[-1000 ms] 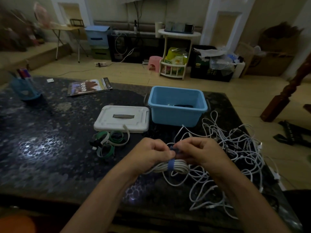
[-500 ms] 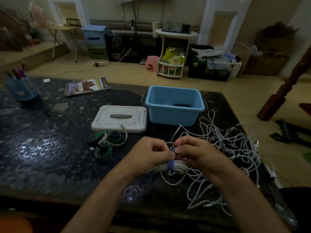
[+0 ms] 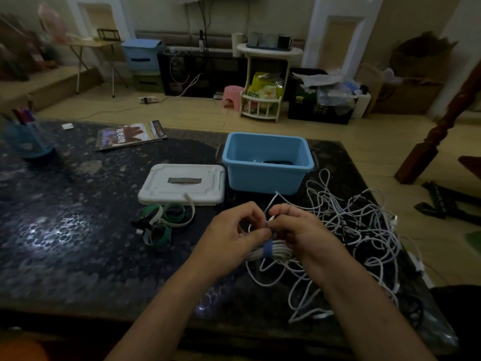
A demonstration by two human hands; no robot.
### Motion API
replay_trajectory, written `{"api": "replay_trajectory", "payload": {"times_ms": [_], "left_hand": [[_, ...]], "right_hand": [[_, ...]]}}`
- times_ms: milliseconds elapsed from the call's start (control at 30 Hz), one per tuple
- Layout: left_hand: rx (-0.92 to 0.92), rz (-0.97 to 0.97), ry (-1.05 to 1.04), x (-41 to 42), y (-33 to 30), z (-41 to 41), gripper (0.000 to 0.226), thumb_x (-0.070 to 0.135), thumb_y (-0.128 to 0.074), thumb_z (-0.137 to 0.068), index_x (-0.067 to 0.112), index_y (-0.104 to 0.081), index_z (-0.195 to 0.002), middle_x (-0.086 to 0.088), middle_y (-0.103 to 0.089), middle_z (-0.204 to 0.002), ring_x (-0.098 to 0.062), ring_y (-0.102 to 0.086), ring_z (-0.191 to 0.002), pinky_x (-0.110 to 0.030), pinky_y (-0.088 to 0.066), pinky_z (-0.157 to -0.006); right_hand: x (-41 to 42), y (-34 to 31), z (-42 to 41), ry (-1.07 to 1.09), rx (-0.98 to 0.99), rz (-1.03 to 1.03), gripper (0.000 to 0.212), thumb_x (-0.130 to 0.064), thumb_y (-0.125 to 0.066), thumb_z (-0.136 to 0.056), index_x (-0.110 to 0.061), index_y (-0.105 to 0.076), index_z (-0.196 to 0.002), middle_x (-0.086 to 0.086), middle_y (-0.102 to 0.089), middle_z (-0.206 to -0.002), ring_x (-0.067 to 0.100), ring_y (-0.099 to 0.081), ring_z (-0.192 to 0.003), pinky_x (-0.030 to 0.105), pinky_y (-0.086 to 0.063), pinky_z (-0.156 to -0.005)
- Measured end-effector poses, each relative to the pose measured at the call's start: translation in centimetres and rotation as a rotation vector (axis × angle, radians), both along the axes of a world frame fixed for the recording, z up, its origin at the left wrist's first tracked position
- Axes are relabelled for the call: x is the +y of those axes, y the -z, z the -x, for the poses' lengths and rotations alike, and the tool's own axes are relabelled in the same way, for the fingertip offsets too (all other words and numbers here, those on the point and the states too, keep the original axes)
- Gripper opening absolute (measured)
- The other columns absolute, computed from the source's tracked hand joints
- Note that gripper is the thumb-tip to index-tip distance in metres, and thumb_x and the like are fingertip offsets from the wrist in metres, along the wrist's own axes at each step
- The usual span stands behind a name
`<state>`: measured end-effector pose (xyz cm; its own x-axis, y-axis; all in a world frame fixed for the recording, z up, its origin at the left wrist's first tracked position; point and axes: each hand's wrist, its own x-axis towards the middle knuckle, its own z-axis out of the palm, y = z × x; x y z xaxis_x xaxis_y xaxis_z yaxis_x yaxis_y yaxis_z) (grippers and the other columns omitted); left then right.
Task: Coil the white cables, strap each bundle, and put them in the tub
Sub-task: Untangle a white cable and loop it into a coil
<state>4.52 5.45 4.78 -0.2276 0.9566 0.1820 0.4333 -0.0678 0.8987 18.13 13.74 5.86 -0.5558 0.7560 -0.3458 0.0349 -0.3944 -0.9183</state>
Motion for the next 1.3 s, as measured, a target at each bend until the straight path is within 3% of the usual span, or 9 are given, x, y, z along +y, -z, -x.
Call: {"api": "replay_trajectory", "payload": {"times_ms": [133,300,500,733,833,967,1100,1233,1300], "left_hand": [[0.010,-0.016,0.002,0.2,0.2,0.0,0.014,0.012,-0.074,-0.085,0.020,-0.062,-0.082,0.002,-0.063,-0.081,-0.019,-0.060,-0.078,-0.033,-0.048,-0.072],[-0.031,-0.020,-0.038,0.3,0.3,0.0,0.013,0.011,-0.077,-0.083,0.021,-0.068,-0.082,0.007,-0.066,-0.074,-0.007,-0.061,-0.073,-0.023,-0.048,-0.069],[-0.046,0.078,0.082,0.2,0.0,0.3,0.012,0.010,-0.074,-0.085,0.021,-0.068,-0.084,0.005,-0.066,-0.082,-0.006,-0.056,-0.066,-0.021,-0.047,-0.065],[-0.174,0.093,0.167,-0.3,-0.1,-0.4,0.008,0.008,-0.076,-0.083,0.010,-0.068,-0.084,0.003,-0.065,-0.075,-0.014,-0.052,-0.060,-0.022,-0.043,-0.059],[-0.227,0.090,0.204,-0.6,-0.2,-0.5,0.011,0.012,-0.075,-0.079,0.005,-0.067,-0.084,0.003,-0.064,-0.073,-0.016,-0.054,-0.064,-0.024,-0.044,-0.060],[-0.262,0.125,0.218,-0.9,-0.7,-0.6,0.007,-0.001,-0.074,-0.084,0.000,-0.067,-0.085,0.004,-0.065,-0.072,-0.009,-0.057,-0.063,-0.019,-0.045,-0.060],[-0.322,0.111,0.149,-0.8,-1.0,-0.9,0.009,0.000,-0.076,-0.081,0.001,-0.067,-0.080,-0.001,-0.062,-0.068,-0.014,-0.055,-0.063,-0.019,-0.043,-0.058],[-0.390,0.028,-0.074,-0.3,-0.4,-1.2,0.021,0.010,-0.074,-0.086,0.014,-0.067,-0.066,-0.003,-0.060,-0.060,-0.012,-0.052,-0.058,-0.022,-0.041,-0.055],[-0.401,0.030,-0.101,-0.1,-0.4,-1.1,0.016,0.009,-0.076,-0.083,0.011,-0.067,-0.070,-0.004,-0.063,-0.062,-0.011,-0.055,-0.061,-0.023,-0.044,-0.056]], "right_hand": [[-0.1,-0.1,0.1,0.017,-0.008,0.001,0.018,0.007,-0.060,-0.088,-0.010,-0.065,-0.089,0.004,-0.065,-0.063,0.009,-0.060,-0.048,0.019,-0.046,-0.043],[-0.1,-0.2,0.2,0.046,-0.012,-0.030,0.017,0.006,-0.062,-0.089,-0.009,-0.066,-0.095,0.010,-0.067,-0.076,0.009,-0.062,-0.052,0.019,-0.047,-0.045],[0.4,-0.3,0.0,0.073,-0.019,-0.062,0.019,0.004,-0.063,-0.091,-0.010,-0.065,-0.104,0.018,-0.071,-0.095,0.020,-0.068,-0.073,0.025,-0.057,-0.057],[0.2,0.4,0.7,0.109,-0.081,-0.222,0.023,0.010,-0.057,-0.093,-0.007,-0.063,-0.107,0.005,-0.060,-0.074,0.017,-0.062,-0.073,0.031,-0.053,-0.075],[0.0,0.6,0.7,0.131,-0.074,-0.214,0.024,0.010,-0.057,-0.093,-0.012,-0.063,-0.100,0.005,-0.060,-0.075,0.016,-0.064,-0.074,0.034,-0.054,-0.077],[-0.4,1.1,0.8,0.189,-0.049,-0.208,0.024,0.009,-0.059,-0.092,-0.015,-0.060,-0.096,0.007,-0.061,-0.082,0.021,-0.064,-0.082,0.042,-0.055,-0.087],[-0.4,1.0,1.1,0.212,-0.024,-0.244,0.024,0.008,-0.062,-0.091,-0.016,-0.059,-0.092,0.008,-0.063,-0.083,0.020,-0.064,-0.080,0.041,-0.055,-0.083],[-0.3,0.8,1.4,0.231,-0.004,-0.302,0.018,0.001,-0.067,-0.090,-0.016,-0.061,-0.090,0.007,-0.065,-0.083,0.018,-0.063,-0.080,0.039,-0.054,-0.079],[-0.3,0.7,1.4,0.241,0.013,-0.322,0.016,0.000,-0.069,-0.090,-0.015,-0.061,-0.091,0.006,-0.065,-0.083,0.017,-0.063,-0.079,0.035,-0.055,-0.076]]}}
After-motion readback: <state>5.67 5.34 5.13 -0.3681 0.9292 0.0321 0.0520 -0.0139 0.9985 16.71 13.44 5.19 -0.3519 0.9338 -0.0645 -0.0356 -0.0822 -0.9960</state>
